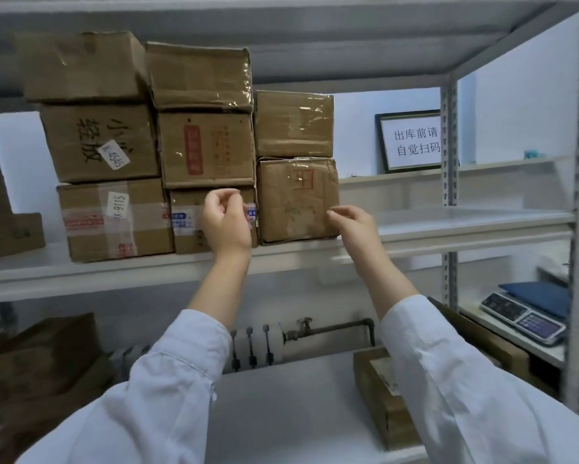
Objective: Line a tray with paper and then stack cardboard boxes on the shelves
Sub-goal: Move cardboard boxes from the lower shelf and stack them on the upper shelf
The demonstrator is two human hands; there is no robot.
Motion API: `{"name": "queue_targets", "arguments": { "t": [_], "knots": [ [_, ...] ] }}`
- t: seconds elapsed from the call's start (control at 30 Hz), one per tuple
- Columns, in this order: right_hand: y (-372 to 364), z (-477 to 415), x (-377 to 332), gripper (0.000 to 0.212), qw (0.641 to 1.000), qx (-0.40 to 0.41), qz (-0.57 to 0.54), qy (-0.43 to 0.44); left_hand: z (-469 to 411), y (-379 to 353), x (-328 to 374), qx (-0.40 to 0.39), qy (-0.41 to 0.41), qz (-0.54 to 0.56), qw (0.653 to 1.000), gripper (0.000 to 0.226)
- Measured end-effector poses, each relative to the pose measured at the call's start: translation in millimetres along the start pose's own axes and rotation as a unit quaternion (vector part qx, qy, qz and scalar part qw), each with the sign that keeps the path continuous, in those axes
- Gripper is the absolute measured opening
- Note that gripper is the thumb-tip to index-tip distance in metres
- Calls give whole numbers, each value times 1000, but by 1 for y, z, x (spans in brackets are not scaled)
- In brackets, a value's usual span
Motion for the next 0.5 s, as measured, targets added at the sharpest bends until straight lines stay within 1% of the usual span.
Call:
{"name": "queue_targets", "arguments": {
  "t": [0.13, 0.23, 0.43, 0.5],
  "knots": [
    [4, 16, 11, 18, 999, -23, 5, -24, 15, -10, -33, -17, 121, 47, 991, 22],
    [8, 28, 23, 11, 997, -57, 3, -47, 37, -17, -54, -13, 193, 71, 979, 19],
    [30, 44, 58, 19, 990, -108, 25, -85, 82, -46, -89, 17, 314, 129, 940, 18],
    [35, 46, 69, 25, 985, -136, 34, -104, 92, -57, -97, 19, 332, 144, 932, 19]
  ]
}}
Point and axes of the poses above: each hand's wrist, its own z-axis away from the middle knuckle, its own y-axis out of the back of the hand, x = y × z, the point moved 7 cm from there along -z, towards the middle knuckle, and after that the axes turned 9 degrees about -x, right-handed, at the moved point
